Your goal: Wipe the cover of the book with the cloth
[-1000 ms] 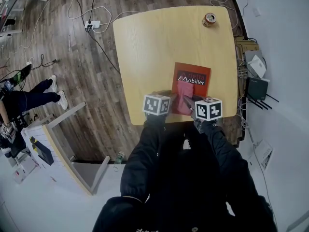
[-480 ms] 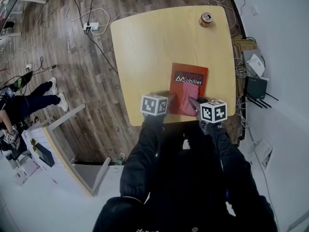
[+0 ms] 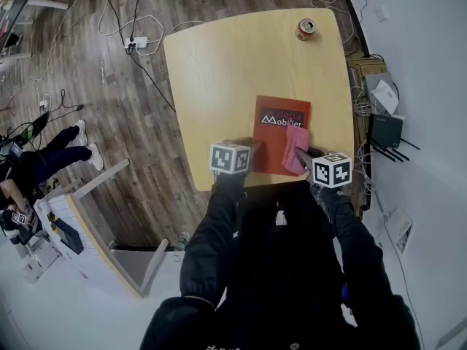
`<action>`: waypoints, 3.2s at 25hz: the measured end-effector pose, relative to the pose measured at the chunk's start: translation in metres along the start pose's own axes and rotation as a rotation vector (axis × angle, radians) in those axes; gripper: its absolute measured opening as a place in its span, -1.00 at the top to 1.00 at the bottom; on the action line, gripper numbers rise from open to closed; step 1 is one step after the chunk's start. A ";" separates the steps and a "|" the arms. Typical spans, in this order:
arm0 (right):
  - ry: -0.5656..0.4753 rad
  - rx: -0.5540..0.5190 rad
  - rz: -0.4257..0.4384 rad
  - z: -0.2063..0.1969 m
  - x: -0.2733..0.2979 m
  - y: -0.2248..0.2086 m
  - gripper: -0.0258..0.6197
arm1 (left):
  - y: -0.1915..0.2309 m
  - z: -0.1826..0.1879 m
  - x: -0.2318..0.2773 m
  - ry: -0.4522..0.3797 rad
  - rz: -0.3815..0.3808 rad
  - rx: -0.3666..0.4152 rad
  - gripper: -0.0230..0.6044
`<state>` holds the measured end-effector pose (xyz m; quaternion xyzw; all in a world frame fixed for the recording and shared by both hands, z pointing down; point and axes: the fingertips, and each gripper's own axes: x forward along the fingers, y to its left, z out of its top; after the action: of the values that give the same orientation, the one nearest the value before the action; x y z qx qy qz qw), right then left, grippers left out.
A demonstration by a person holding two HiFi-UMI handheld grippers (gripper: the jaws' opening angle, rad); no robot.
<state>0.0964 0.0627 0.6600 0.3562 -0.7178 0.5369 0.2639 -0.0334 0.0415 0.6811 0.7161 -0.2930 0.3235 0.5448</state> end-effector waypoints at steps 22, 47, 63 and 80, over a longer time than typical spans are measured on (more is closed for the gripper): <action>-0.010 0.048 0.184 0.003 0.014 0.088 0.67 | -0.001 0.000 0.000 0.002 0.001 -0.009 0.48; 0.052 0.176 0.155 -0.029 0.058 0.088 0.67 | 0.001 0.002 0.001 0.018 -0.010 0.004 0.48; 0.045 0.128 0.083 -0.038 0.029 0.050 0.67 | 0.000 0.000 0.001 0.006 0.007 0.004 0.48; -0.005 0.092 0.044 -0.045 -0.024 0.010 0.67 | -0.001 -0.001 -0.003 -0.030 0.088 0.012 0.48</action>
<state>0.1025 0.1132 0.6485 0.3534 -0.7008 0.5741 0.2333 -0.0343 0.0429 0.6788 0.7104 -0.3305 0.3383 0.5212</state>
